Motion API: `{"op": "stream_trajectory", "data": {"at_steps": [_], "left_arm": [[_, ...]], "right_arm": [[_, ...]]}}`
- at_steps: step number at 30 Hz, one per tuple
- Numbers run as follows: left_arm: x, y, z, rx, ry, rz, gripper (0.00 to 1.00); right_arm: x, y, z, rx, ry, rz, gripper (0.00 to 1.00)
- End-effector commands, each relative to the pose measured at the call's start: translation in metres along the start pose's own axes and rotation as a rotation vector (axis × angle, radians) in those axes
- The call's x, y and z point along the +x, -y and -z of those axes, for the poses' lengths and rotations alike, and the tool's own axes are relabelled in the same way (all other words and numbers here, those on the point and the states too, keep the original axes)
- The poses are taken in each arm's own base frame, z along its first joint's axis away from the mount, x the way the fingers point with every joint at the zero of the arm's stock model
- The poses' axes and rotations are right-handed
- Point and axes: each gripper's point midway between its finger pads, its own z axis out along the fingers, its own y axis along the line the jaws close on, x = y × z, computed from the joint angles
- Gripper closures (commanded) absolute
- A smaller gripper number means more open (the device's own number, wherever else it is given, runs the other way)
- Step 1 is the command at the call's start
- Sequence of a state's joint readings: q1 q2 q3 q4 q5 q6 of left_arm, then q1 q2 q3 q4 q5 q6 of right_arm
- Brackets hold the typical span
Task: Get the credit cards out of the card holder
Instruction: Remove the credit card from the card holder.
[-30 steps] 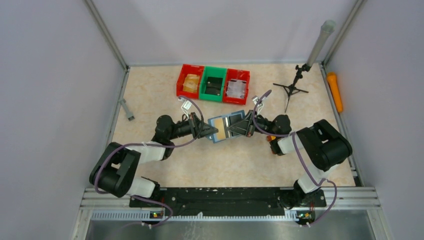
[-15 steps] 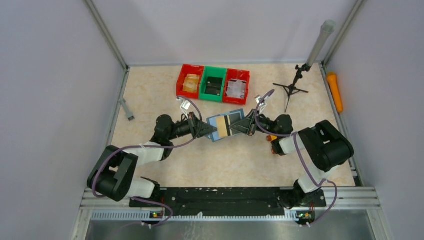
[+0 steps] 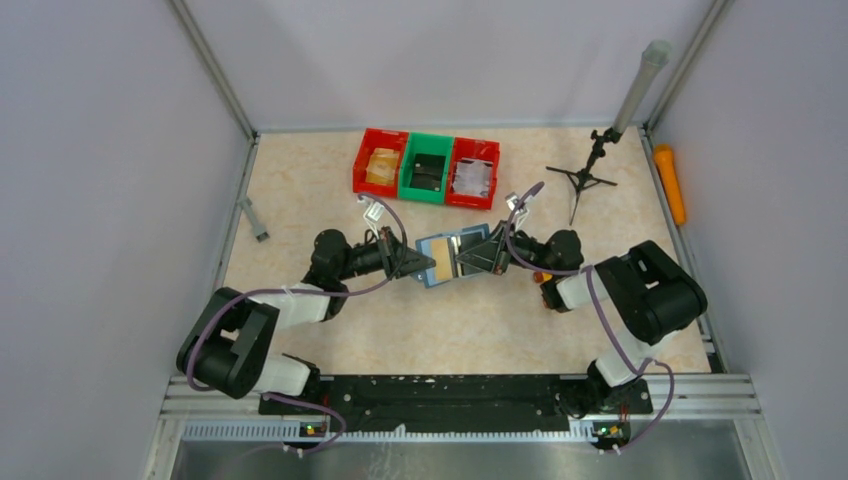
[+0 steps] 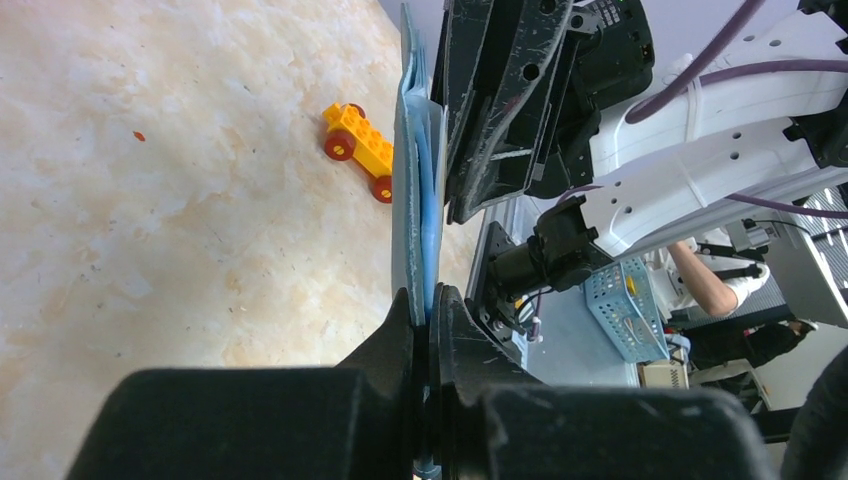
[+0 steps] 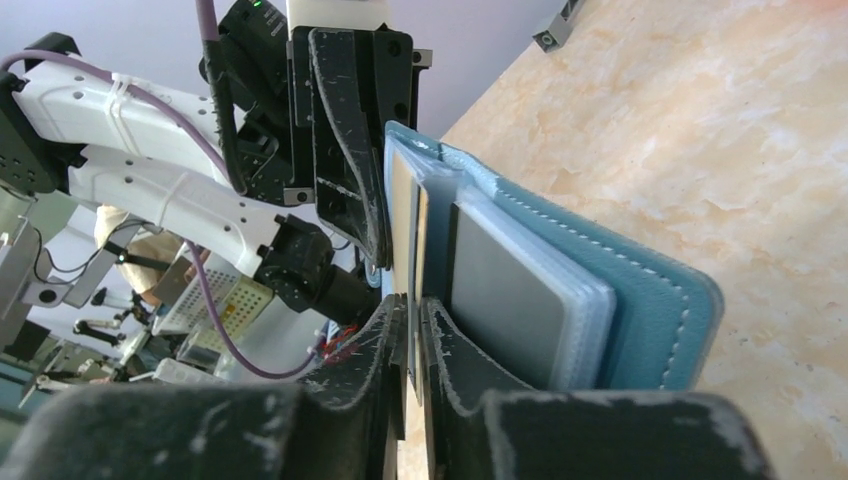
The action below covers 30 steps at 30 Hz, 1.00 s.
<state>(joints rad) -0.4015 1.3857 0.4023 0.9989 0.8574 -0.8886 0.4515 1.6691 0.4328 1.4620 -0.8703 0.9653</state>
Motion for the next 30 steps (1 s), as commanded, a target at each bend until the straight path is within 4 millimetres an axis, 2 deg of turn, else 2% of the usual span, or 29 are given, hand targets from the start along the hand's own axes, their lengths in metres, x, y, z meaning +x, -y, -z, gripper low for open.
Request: {"op": "stream_trajectory", "data": {"at_steps": [1,2,6,13,20,23,30], "left_arm": [[-0.014,0.014,-0.004,0.056,0.029,-0.069,1.00],[-0.014,0.014,-0.004,0.055,0.028,-0.067,1.00],[-0.015,0.011,-0.004,0.036,0.034,-0.071,1.00],[-0.017,-0.001,-0.002,-0.046,0.050,-0.077,1.00],[-0.015,-0.037,-0.003,-0.205,0.024,-0.017,1.00],[-0.010,-0.063,-0.003,-0.319,-0.017,0.025,1.00],[0.007,-0.099,-0.001,-0.465,-0.108,0.117,1.00]], "right_arm": [[-0.010,-0.023,-0.006,-0.079,0.005,0.109,0.95],[-0.010,-0.022,-0.006,-0.077,0.005,0.108,1.00],[-0.012,-0.017,-0.006,-0.051,0.015,0.104,1.00],[-0.031,0.013,0.015,0.104,0.120,0.062,1.00],[-0.035,0.049,0.028,0.285,0.143,0.035,1.00],[-0.034,0.062,0.034,0.372,0.135,0.039,1.00],[-0.026,0.073,0.030,0.383,0.082,0.003,1.00]]}}
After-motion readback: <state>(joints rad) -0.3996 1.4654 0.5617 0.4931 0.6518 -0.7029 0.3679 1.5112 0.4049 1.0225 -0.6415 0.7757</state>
